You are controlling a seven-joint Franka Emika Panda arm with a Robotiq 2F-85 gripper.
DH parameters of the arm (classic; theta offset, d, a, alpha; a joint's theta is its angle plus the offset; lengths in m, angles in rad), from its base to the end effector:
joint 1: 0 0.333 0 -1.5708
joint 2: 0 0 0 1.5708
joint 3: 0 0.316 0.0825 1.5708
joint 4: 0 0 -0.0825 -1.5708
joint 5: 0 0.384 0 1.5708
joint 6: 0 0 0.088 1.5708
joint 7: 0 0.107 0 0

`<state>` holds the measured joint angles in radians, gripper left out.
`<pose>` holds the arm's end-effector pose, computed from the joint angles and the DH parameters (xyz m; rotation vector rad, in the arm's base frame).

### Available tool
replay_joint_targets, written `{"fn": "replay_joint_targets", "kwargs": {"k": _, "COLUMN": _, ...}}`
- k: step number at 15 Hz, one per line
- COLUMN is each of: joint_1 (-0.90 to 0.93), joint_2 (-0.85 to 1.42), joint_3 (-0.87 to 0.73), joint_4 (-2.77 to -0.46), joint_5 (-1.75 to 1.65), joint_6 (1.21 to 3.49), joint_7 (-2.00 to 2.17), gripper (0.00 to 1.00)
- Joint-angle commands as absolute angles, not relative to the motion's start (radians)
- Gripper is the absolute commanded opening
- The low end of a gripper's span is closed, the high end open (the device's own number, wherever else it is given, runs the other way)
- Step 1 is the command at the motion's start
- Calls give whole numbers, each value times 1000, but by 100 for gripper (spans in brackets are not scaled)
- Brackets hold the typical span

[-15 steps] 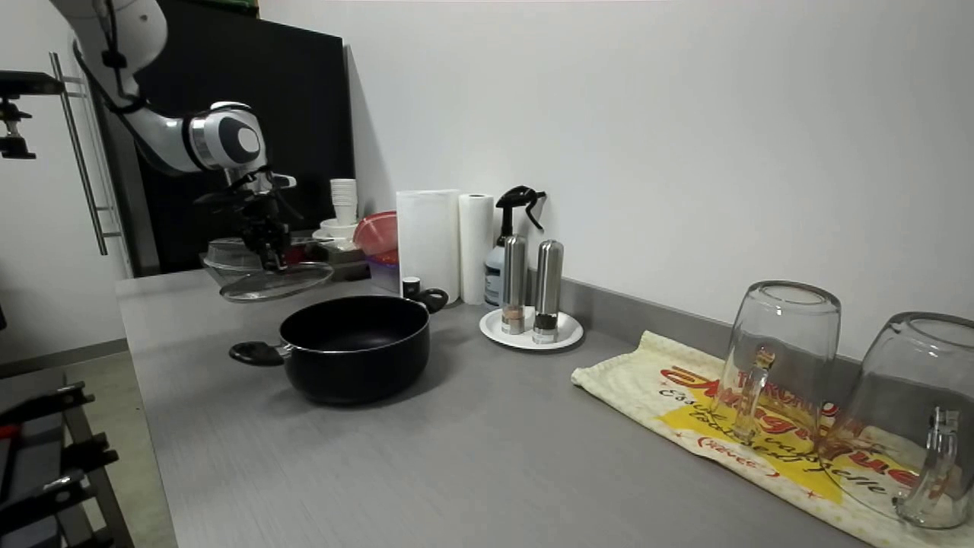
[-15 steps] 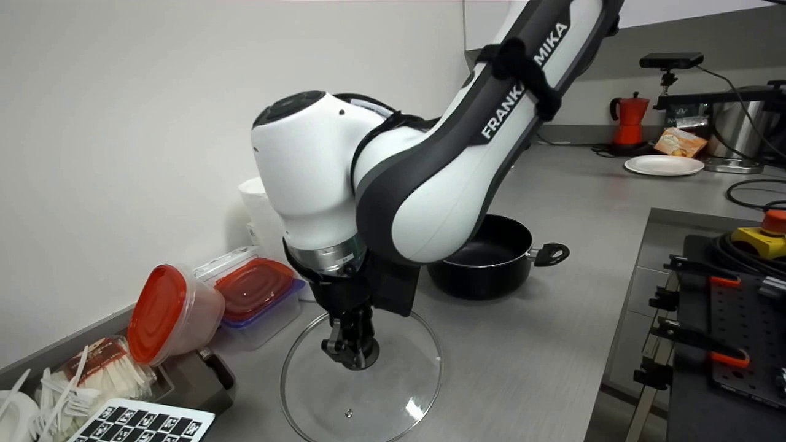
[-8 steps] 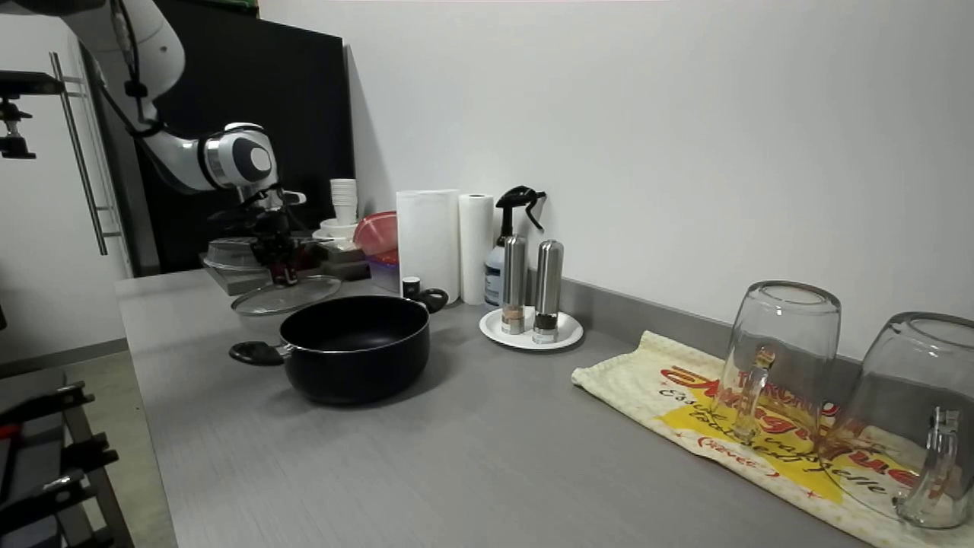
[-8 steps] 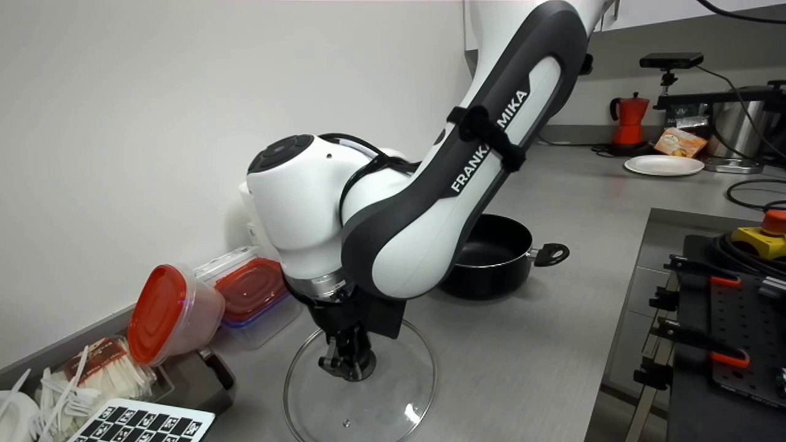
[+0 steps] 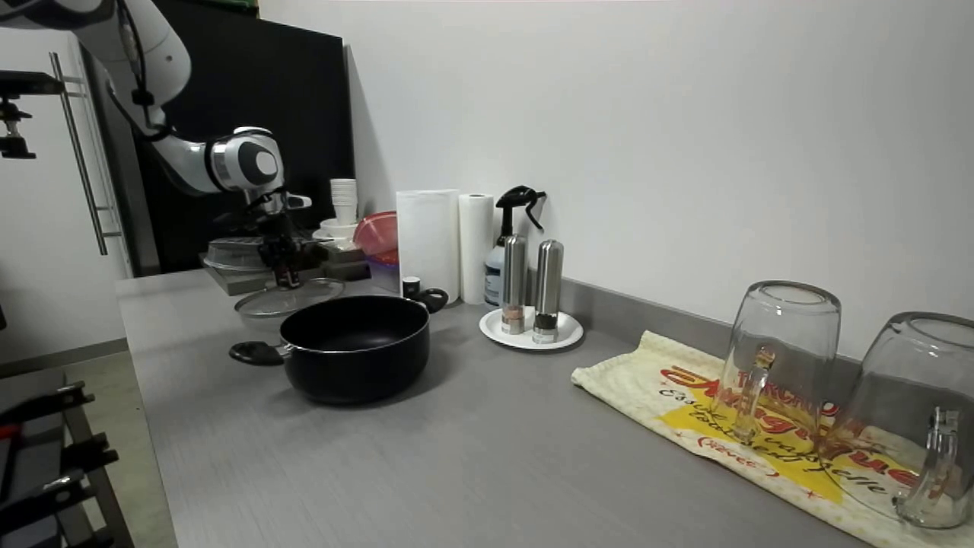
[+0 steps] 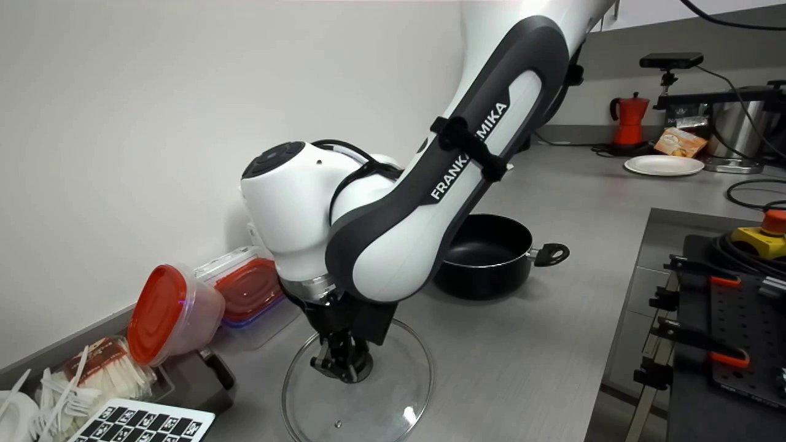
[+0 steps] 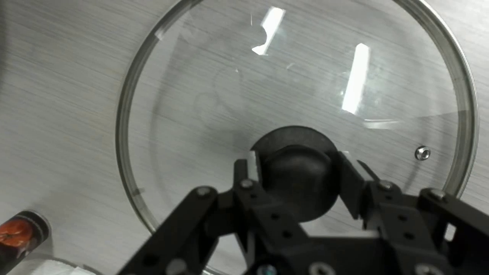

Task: Uncover the pot and put the lid on the counter

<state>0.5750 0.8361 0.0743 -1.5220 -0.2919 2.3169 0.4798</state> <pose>0.5682 0.4149 0.1608 2.9453 0.5188 0.0788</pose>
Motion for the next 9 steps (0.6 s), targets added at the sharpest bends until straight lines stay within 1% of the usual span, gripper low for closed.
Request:
{"fn": "replay_joint_targets", "kwargs": {"k": 1, "joint_1": 584, "joint_2": 854, "joint_3": 64, "joint_4": -1474, "joint_5": -247, "joint_6": 2273, "joint_7": 495, "gripper": 26}}
{"fn": "replay_joint_targets", "kwargs": {"k": 9, "joint_1": 574, "joint_2": 868, "joint_3": 58, "joint_4": -1479, "joint_5": -209, "joint_6": 2262, "joint_7": 497, "gripper": 26}}
